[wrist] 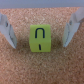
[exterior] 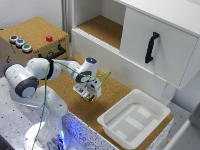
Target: Rotate the yellow block towards the right
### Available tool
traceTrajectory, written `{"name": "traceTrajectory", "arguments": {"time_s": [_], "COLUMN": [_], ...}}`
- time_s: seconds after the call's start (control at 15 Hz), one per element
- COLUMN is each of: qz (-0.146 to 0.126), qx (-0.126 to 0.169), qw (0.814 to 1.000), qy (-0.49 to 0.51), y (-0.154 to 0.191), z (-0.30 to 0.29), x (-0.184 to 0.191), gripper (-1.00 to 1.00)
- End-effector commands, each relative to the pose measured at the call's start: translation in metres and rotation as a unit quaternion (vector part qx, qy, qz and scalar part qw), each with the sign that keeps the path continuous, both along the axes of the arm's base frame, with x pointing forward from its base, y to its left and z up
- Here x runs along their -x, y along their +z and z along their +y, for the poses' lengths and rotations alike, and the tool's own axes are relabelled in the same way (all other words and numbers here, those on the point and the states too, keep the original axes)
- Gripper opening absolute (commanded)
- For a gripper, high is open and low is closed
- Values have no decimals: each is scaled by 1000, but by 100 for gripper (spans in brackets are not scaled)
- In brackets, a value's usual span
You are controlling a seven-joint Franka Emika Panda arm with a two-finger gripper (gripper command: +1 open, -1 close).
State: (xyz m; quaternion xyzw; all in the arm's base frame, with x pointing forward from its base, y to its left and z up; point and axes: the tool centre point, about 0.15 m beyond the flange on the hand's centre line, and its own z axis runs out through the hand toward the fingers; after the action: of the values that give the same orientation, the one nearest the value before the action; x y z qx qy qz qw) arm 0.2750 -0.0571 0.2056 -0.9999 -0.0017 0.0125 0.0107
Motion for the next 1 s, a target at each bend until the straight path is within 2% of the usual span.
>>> {"name": "traceTrajectory", "arguments": {"time_s": [0.0,0.33,0.53,0.67,0.87,0.93], "qz": [-16,-28,-52,-59,-62,-73], "qx": [31,45,64,81,64,55], "qw": [999,999,997,995,996,995], "qy": [-14,-14,-2,9,24,34], "y": [-26,-3,34,58,77,82], "z": [1,-4,-1,1,1,1], "x": [-1,12,18,22,23,22], "gripper": [-100,-100,-100,-100,-100,-100]}}
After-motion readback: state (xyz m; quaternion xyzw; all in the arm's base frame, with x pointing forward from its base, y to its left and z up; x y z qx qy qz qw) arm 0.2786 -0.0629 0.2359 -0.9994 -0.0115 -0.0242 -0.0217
